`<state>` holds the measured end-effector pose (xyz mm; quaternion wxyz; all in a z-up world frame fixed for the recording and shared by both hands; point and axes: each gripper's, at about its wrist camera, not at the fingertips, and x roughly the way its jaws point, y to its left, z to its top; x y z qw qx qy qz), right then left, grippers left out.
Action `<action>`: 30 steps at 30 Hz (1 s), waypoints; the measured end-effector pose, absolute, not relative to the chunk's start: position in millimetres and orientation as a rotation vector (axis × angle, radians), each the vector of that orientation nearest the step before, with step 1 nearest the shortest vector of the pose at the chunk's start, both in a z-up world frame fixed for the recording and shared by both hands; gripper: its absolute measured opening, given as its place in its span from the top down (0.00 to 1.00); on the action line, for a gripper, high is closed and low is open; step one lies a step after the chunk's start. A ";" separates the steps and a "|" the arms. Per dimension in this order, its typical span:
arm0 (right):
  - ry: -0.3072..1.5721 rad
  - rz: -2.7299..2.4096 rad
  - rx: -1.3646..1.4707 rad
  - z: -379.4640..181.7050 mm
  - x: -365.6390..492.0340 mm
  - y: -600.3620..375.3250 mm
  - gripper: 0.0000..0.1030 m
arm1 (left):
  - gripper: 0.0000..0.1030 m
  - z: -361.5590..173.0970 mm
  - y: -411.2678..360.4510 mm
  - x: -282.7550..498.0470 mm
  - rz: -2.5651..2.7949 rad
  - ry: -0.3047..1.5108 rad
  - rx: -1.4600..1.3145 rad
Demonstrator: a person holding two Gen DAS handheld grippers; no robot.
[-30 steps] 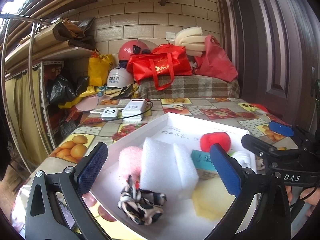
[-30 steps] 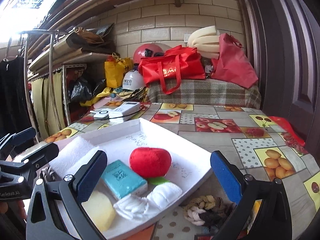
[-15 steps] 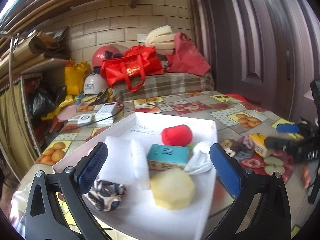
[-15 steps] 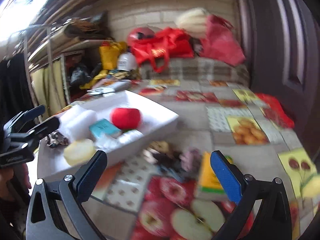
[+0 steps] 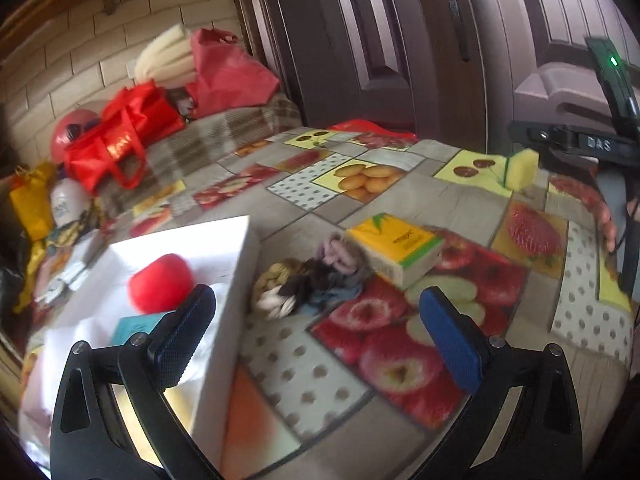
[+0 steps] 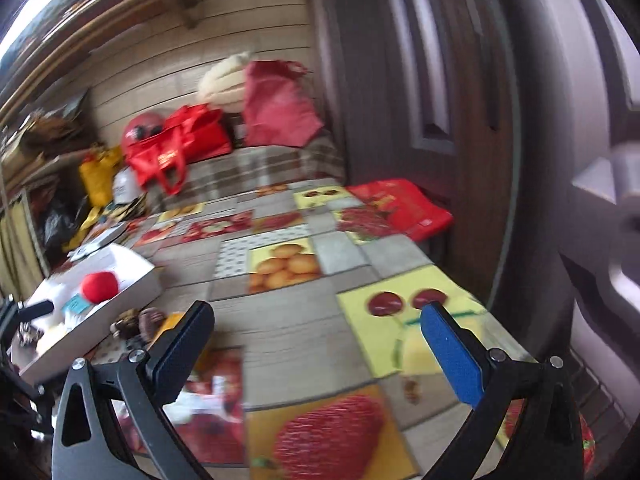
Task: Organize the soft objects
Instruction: 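Move both grippers out of the box back to the pile, then grasp the brown braided rope bundle with the left gripper while the right grasps the yellow-green sponge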
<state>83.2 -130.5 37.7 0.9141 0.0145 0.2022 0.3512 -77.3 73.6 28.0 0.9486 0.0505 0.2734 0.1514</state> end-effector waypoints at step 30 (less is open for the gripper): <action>0.496 0.755 0.205 27.6 105.9 -155.8 0.00 | 0.01 14.8 74.4 -61.9 0.186 0.745 -0.100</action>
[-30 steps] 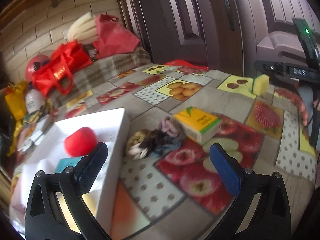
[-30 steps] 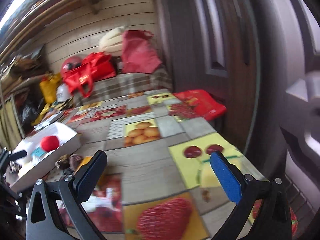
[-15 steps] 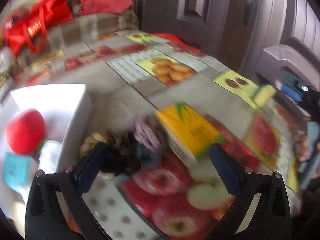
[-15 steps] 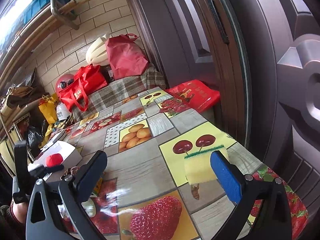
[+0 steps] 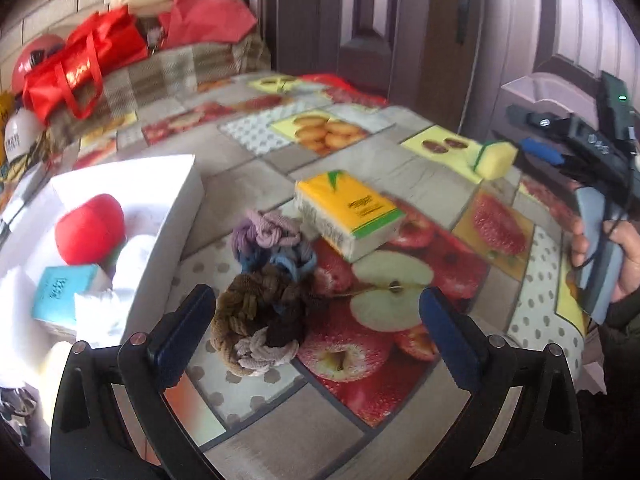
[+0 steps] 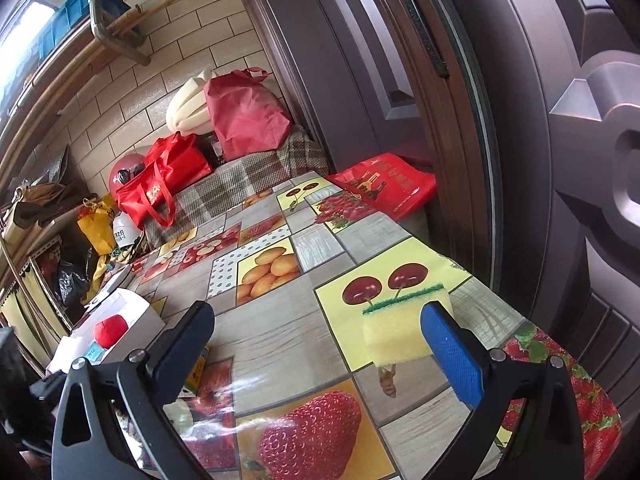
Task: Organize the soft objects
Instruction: 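Grasp the brown braided rope bundle with the left gripper while the right grasps the yellow-green sponge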
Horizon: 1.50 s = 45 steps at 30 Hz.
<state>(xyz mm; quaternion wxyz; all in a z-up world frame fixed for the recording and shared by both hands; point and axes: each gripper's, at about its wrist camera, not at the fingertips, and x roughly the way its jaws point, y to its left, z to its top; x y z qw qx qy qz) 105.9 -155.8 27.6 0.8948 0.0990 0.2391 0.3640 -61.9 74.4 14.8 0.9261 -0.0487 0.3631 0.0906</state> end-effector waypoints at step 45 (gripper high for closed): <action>0.664 0.559 -0.087 14.1 147.7 -143.6 0.00 | 0.78 30.4 77.7 -98.0 0.162 0.592 -0.145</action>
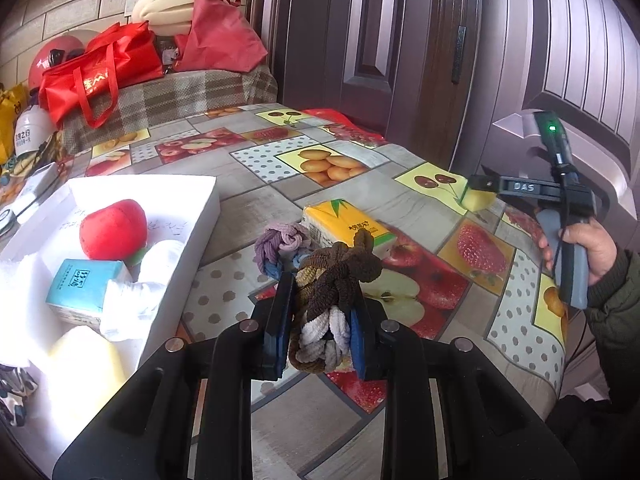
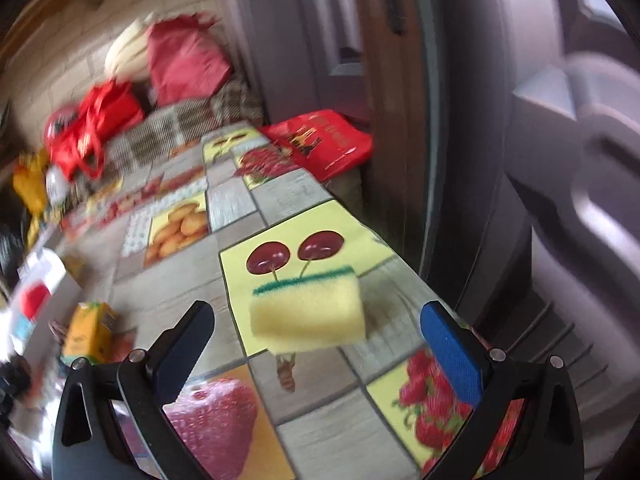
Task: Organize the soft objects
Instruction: 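Grasp the brown braided rope bundle with the left gripper while the right grasps the yellow-green sponge, then carry the rope bundle and sponge over the white box with both grippers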
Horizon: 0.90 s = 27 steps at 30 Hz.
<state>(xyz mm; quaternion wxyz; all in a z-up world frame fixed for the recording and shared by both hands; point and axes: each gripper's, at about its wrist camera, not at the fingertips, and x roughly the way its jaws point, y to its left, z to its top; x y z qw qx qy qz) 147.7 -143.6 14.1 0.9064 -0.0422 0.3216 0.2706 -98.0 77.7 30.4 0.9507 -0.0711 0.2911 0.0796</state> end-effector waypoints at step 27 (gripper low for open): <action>0.263 0.881 -0.074 44.2 23.1 -77.4 0.46 | 0.78 51.2 98.3 -160.3 0.324 0.370 -0.154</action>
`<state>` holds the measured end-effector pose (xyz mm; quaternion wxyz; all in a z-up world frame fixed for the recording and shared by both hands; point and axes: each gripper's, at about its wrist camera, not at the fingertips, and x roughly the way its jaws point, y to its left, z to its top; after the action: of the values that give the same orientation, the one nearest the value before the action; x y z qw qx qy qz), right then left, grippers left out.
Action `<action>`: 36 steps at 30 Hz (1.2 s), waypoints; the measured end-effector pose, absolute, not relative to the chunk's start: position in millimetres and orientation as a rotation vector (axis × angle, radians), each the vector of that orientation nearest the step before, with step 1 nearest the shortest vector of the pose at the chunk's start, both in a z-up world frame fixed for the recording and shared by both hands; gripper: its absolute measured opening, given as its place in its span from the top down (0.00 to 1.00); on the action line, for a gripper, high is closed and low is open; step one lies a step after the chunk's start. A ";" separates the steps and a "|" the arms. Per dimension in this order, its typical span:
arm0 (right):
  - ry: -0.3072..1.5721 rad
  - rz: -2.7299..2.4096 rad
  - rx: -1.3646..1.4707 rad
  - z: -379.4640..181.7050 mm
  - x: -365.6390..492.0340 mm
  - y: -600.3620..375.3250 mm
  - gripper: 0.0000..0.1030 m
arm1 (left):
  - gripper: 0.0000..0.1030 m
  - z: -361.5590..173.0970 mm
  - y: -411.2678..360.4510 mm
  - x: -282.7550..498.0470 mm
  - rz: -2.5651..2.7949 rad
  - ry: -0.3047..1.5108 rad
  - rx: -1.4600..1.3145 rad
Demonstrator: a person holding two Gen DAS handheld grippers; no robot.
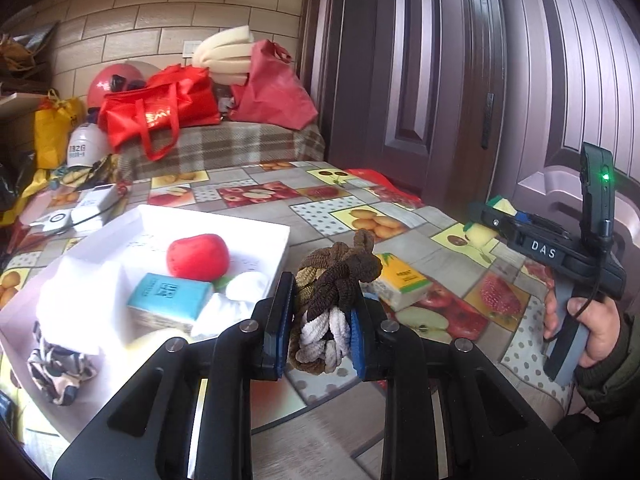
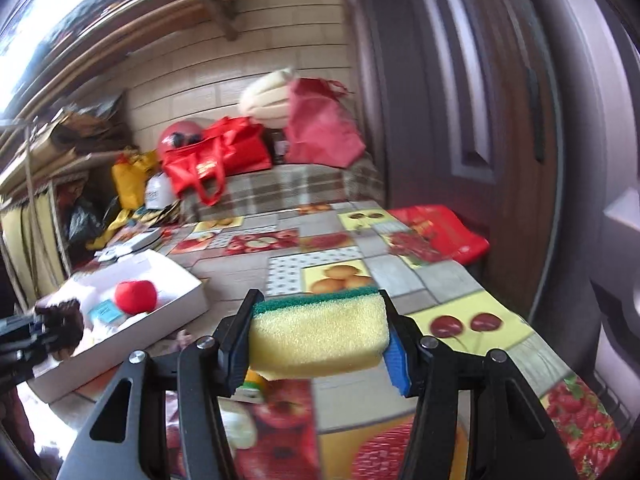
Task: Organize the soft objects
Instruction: 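Carry the rope bundle and sponge over the white box with both grippers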
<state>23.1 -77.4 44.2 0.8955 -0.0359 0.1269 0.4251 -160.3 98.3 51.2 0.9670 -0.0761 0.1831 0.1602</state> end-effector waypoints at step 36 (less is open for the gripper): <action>0.301 1.169 -0.207 30.0 -41.8 50.5 0.46 | 0.77 40.2 198.3 -223.8 0.649 0.322 -0.204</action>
<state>-41.8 50.5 30.0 0.8183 -0.0971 0.1414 0.5486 -223.8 198.3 40.2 0.9301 -0.0994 0.1570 0.3168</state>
